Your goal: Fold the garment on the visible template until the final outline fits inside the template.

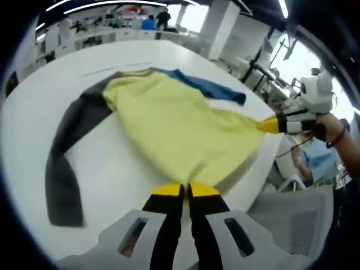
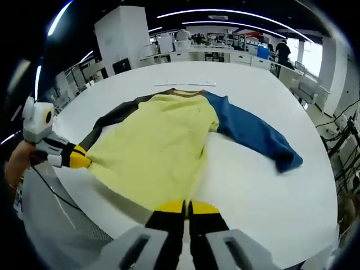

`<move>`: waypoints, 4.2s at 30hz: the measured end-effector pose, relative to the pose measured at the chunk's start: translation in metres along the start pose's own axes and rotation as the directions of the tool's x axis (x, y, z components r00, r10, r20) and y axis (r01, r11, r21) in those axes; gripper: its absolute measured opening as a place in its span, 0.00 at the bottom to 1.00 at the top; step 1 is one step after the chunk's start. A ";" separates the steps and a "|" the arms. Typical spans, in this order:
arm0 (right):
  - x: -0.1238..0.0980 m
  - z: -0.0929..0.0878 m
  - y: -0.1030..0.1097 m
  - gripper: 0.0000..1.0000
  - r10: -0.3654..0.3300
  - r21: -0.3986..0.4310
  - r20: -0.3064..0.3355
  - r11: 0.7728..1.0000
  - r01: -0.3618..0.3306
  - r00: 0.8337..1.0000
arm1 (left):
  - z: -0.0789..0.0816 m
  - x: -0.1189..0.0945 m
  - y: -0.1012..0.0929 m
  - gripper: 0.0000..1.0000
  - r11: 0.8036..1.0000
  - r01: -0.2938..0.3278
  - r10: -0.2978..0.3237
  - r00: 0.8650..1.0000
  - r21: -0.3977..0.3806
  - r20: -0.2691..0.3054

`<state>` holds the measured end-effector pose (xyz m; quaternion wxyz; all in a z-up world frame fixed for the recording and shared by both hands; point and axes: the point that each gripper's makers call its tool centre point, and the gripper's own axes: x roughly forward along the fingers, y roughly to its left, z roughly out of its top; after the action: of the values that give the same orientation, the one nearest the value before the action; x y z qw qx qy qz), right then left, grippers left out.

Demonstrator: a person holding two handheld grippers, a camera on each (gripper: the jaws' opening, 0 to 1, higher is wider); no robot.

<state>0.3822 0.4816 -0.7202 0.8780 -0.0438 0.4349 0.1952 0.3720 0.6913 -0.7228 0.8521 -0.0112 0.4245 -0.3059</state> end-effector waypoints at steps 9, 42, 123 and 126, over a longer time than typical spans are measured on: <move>-0.005 -0.015 0.000 0.00 -0.034 0.013 -0.024 0.999 0.035 0.999 | -0.005 0.001 -0.010 0.01 1.000 0.007 -0.007 1.000 0.008 -0.012; 0.024 -0.039 -0.021 0.00 -0.041 0.058 -0.095 0.997 0.047 0.995 | 0.113 0.101 -0.058 0.01 0.979 0.111 -0.115 0.993 0.173 0.014; 0.035 -0.051 -0.028 0.00 -0.017 0.114 -0.128 0.993 0.032 0.992 | 0.028 0.082 -0.027 0.02 0.995 0.097 -0.094 0.989 -0.021 0.112; 0.035 -0.051 -0.027 0.00 -0.016 0.118 -0.128 0.993 0.032 0.992 | 0.028 0.079 -0.029 0.02 0.994 0.105 -0.101 0.989 -0.034 0.111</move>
<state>0.3735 0.4547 -0.7811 0.8520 -0.0087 0.5001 0.1550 0.4133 0.6189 -0.7538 0.8568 -0.0668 0.3821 -0.3398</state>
